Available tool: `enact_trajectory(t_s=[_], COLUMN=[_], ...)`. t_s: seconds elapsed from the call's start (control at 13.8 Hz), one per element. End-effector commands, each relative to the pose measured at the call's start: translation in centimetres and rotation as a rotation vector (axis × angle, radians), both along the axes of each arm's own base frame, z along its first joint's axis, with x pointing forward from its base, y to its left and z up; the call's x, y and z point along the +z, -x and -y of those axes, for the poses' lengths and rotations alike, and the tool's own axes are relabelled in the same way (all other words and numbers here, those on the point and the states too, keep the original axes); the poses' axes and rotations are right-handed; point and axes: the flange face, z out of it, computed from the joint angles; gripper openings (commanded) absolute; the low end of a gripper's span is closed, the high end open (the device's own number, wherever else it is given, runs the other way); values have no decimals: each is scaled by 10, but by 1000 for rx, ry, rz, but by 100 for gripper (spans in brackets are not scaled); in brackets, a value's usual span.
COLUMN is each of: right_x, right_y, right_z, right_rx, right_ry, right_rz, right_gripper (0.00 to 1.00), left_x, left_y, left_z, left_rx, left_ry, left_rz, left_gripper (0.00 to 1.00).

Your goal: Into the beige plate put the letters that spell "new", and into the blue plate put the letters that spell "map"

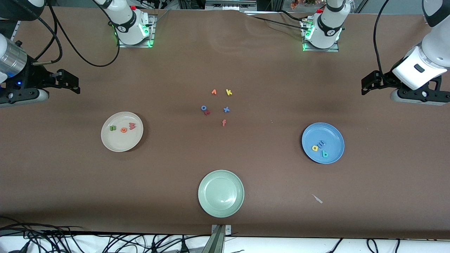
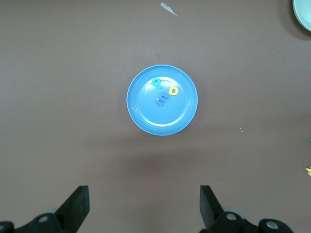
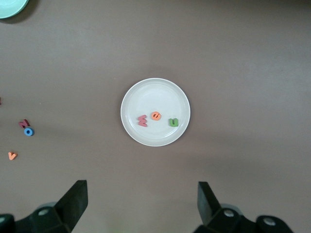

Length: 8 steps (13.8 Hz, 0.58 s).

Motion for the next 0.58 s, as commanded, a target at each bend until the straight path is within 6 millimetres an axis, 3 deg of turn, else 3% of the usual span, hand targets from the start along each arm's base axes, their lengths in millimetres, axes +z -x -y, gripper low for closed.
enact_trajectory(t_s=[0.0,0.51], right_x=[7,7], right_y=[1,1], right_z=[3,2], right_rx=[13,13], right_ry=[8,10], right_rz=[3,-1], right_gripper=[100,100], left_x=[8,11], left_y=[-1,-1], left_z=[3,4], left_rx=[6,5], left_ry=[22,26], left_rz=[6,11], left_gripper=[100,100])
